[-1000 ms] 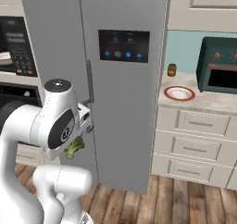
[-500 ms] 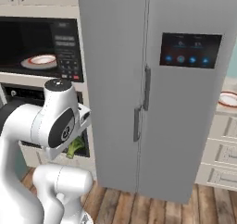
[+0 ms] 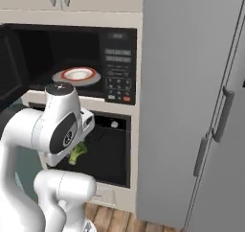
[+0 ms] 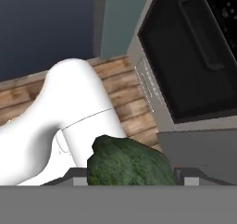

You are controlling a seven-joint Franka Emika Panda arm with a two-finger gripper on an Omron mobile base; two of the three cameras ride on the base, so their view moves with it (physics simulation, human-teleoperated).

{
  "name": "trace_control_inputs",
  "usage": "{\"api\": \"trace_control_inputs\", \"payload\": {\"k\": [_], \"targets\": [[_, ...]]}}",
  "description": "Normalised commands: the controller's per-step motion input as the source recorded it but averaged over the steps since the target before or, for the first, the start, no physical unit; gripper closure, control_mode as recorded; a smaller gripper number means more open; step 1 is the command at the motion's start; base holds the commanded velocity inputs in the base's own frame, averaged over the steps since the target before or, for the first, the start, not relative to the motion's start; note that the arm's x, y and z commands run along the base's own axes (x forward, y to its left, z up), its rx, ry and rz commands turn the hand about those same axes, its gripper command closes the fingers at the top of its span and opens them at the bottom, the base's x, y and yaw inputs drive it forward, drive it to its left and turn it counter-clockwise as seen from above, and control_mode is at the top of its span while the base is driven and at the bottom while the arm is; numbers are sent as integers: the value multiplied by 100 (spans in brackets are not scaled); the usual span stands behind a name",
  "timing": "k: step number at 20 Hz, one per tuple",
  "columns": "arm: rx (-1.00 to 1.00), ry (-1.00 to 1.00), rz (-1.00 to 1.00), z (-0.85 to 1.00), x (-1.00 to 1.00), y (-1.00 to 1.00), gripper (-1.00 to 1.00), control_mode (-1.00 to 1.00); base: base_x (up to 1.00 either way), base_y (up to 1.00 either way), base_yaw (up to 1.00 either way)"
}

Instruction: Pick the broccoli from the counter and place it in the microwave.

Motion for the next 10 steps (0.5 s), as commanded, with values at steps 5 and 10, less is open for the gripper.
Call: {"api": "trace_control_inputs", "payload": {"k": [5,10], "targets": [[0,0,0,0,0,0,100,100,82,100,0],[0,0,0,0,0,0,100,100,62,42,0]]}}
